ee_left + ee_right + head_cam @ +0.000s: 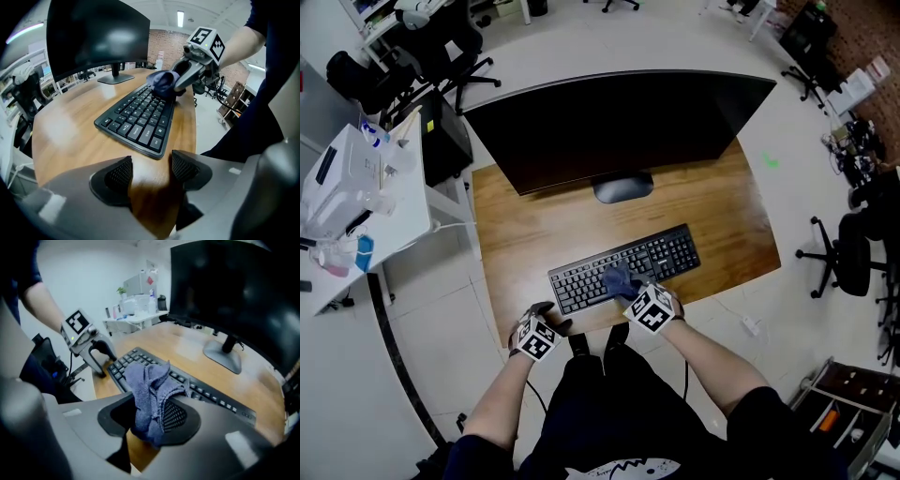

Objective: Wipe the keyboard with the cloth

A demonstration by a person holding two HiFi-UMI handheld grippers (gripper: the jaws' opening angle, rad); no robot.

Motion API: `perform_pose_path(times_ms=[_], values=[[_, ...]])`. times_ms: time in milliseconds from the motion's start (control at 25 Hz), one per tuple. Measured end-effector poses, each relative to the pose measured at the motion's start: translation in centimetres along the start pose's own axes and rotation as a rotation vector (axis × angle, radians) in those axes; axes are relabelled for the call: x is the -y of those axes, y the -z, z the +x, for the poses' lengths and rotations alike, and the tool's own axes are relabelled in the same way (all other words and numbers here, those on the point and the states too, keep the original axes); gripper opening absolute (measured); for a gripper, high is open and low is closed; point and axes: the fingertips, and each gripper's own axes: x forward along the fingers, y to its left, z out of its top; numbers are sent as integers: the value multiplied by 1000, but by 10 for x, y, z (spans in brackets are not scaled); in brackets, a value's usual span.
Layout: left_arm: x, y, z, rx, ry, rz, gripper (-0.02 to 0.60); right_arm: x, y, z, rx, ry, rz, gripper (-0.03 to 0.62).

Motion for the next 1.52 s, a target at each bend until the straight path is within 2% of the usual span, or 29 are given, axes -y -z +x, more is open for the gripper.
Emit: perform_pose_path(times_ms=[120,240,360,440,520,600,720,840,1160,1520], values=[[0,0,1,-17,-6,17,250,54,7,-30,50,103,103,140],[-3,-2,2,0,-31,8,235,120,28,-59,26,225,160,141],[-1,-7,5,21,-33,1,282,180,53,-83,-39,326,203,141],[-2,-8,7,4,-32,12,291,212,67,-91,-92,364,231,141],[-4,-8,7,-11,-40,23,254,232,80,-93,-140,378,258,141],[-4,-7,7,-20,-45,29,247,241,89,-89,-177,373,266,141],[-4,-7,7,-25,-49,28,247,235,94,-71,-226,328,266,141],[-4,-9,8,-24,-47,31,247,226,86,-54,-229,311,248,140],[-4,-7,7,-7,-51,31,247,166,28,-9,-213,203,125,140],[-4,-9,8,15,-53,34,247,78,-47,40,-177,66,-77,138]])
